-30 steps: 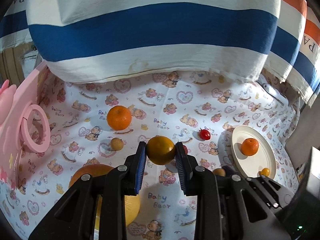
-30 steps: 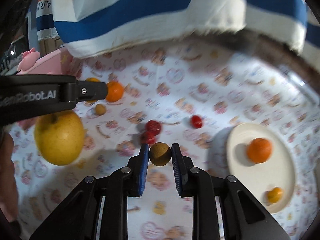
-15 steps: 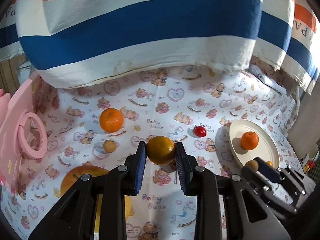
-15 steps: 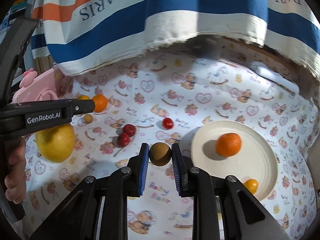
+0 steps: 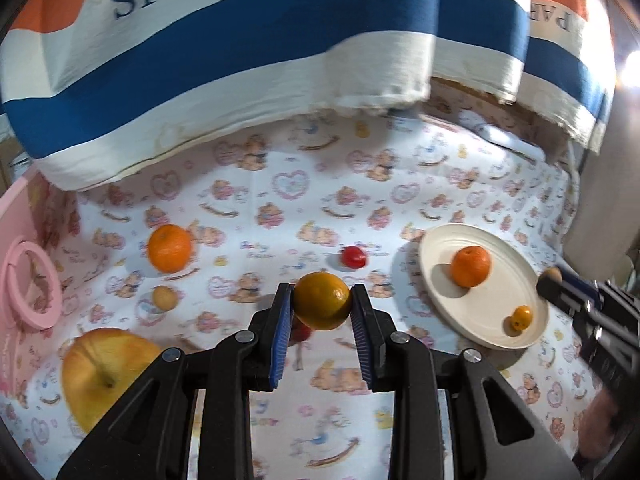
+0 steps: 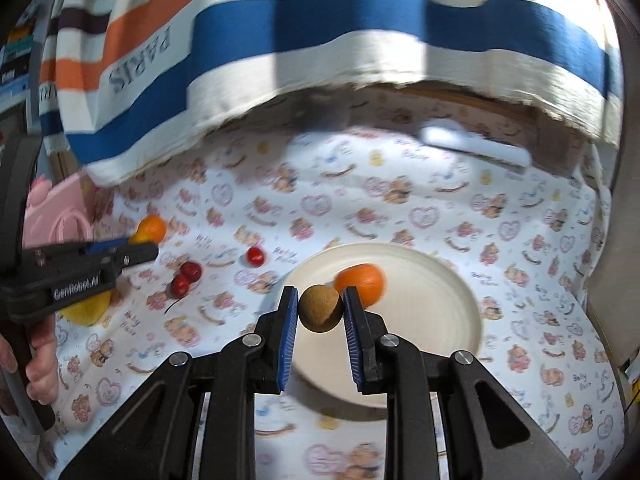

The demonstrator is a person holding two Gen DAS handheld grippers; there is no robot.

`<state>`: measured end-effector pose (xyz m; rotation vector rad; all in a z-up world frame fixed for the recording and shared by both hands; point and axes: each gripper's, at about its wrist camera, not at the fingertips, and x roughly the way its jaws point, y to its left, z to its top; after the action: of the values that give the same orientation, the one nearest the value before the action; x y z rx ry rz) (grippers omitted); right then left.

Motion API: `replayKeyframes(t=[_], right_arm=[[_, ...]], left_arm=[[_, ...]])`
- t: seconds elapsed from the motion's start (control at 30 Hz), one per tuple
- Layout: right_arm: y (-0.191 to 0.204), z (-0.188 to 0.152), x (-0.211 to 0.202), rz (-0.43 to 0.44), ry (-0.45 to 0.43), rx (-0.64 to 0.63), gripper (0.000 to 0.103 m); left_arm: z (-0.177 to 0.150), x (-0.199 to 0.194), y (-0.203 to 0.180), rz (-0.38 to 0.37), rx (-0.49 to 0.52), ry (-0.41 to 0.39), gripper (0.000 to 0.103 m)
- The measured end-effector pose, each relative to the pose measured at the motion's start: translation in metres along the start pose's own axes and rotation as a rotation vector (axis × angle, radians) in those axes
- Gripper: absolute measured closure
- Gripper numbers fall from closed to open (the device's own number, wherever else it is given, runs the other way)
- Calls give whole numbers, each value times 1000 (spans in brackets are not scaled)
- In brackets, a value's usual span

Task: Organize fruits
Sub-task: 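Carry the brown fruit onto the plate and open the right tool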

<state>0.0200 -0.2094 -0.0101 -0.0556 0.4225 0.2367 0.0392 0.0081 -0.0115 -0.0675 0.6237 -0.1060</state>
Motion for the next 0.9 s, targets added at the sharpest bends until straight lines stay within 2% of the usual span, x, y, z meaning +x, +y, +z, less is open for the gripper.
replayKeyframes(t=[0.13,0.27,0.4,0.5,0.6,0.8,0.9], right_arm=[[-29,1,-5,-58,-65,67,79],[-44,3,-1,-94,-39,88,79],[-56,3,9,-113,50,130,79],[-63,-1,22,-159,142,131,79],[-68,-7,32,-135,204,157,79],[-71,-13,42,-166,291,160,79],[-74,-15,45,-150,328,172,79]], left_arm=[[-3,-5,-12,8,44,-69,75],[-6,-1,-19,3,61,-72,75],[-9,4,-23,-2,69,-58,75],[-11,6,-27,6,88,-53,75],[-13,8,-30,7,95,-47,75],[-14,3,-32,-15,101,-69,75],[-14,2,-36,0,114,-77,75]])
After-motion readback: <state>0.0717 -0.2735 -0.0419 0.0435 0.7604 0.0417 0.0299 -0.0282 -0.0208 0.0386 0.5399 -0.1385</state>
